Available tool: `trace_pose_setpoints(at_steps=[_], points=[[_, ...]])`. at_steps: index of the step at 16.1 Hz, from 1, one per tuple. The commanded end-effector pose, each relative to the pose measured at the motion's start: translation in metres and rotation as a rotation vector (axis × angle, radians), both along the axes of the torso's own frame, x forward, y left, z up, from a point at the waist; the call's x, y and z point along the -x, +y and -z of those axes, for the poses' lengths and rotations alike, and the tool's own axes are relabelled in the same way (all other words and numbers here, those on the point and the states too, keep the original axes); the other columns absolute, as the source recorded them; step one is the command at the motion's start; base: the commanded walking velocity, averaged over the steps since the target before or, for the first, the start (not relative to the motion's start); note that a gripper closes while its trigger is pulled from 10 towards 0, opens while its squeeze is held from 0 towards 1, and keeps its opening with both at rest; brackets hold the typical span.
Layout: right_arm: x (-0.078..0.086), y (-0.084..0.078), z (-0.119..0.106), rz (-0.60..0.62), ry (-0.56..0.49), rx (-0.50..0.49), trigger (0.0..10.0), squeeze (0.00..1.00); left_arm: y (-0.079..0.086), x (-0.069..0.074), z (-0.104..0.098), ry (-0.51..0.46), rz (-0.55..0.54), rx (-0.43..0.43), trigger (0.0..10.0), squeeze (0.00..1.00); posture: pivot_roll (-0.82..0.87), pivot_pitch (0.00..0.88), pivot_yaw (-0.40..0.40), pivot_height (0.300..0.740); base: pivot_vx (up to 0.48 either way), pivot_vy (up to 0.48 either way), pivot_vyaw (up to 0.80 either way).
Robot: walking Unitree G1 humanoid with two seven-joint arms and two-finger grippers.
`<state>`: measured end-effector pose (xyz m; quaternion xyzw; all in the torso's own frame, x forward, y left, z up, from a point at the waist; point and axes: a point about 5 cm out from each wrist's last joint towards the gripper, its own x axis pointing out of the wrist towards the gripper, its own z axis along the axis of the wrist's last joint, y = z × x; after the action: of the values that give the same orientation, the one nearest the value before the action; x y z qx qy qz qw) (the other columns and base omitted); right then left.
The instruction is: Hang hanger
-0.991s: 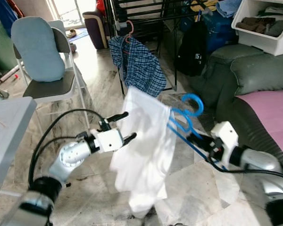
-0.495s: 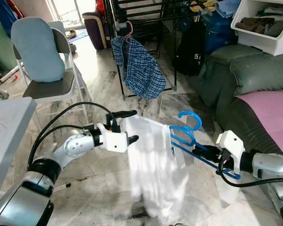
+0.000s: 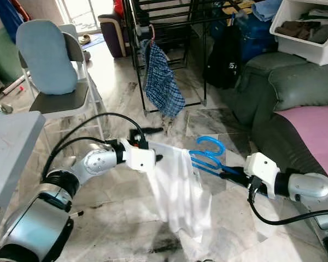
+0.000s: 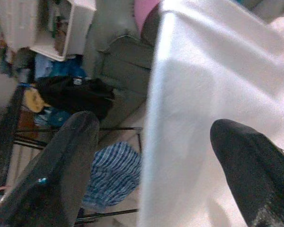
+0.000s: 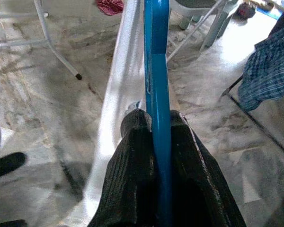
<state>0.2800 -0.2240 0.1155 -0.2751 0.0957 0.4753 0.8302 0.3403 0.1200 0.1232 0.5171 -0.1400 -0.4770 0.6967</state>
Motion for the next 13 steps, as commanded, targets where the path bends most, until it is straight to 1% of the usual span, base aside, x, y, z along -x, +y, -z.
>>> trace_pose_setpoints(at_steps=[1,4,6,7,10,13], points=[[-0.0061,0.0064,-0.0119,-0.024,-0.081,-0.003,10.0,0.0,0.0004,-0.0045,-0.0052,-0.007,0.001,-0.033,0.0,0.0,-0.19,0.0,0.102,0.74,0.0,0.0,0.0],[-0.0071,0.0069,-0.0124,-0.024,-0.093,0.006,10.0,0.0,-0.0003,-0.0066,-0.003,-0.005,-0.005,-0.077,0.0,0.0,-0.19,0.0,0.108,0.74,0.0,0.0,0.0],[-0.0051,0.0078,-0.0083,-0.036,-0.096,0.035,10.0,0.0,-0.0035,-0.0111,-0.006,-0.008,-0.029,-0.077,0.0,0.0,-0.2,0.0,0.109,0.74,0.0,0.0,0.0],[-0.0052,0.0083,-0.0083,-0.038,-0.1,0.034,10.0,0.0,-0.0052,-0.0121,-0.0062,-0.009,-0.032,-0.084,0.0,0.0,-0.2,0.0,0.109,0.74,0.0,0.0,0.0],[-0.0064,0.0077,-0.0082,-0.037,-0.103,0.041,10.0,0.0,-0.0086,-0.0126,-0.0052,0.01,-0.035,-0.08,0.0,0.0,-0.2,0.0,0.11,0.74,0.0,0.0,0.0],[-0.007,0.0089,-0.007,-0.037,-0.107,0.045,10.0,0.0,-0.0096,-0.013,-0.0037,0.007,-0.035,-0.102,0.0,0.0,-0.2,0.0,0.113,0.74,0.0,0.0,0.0]])
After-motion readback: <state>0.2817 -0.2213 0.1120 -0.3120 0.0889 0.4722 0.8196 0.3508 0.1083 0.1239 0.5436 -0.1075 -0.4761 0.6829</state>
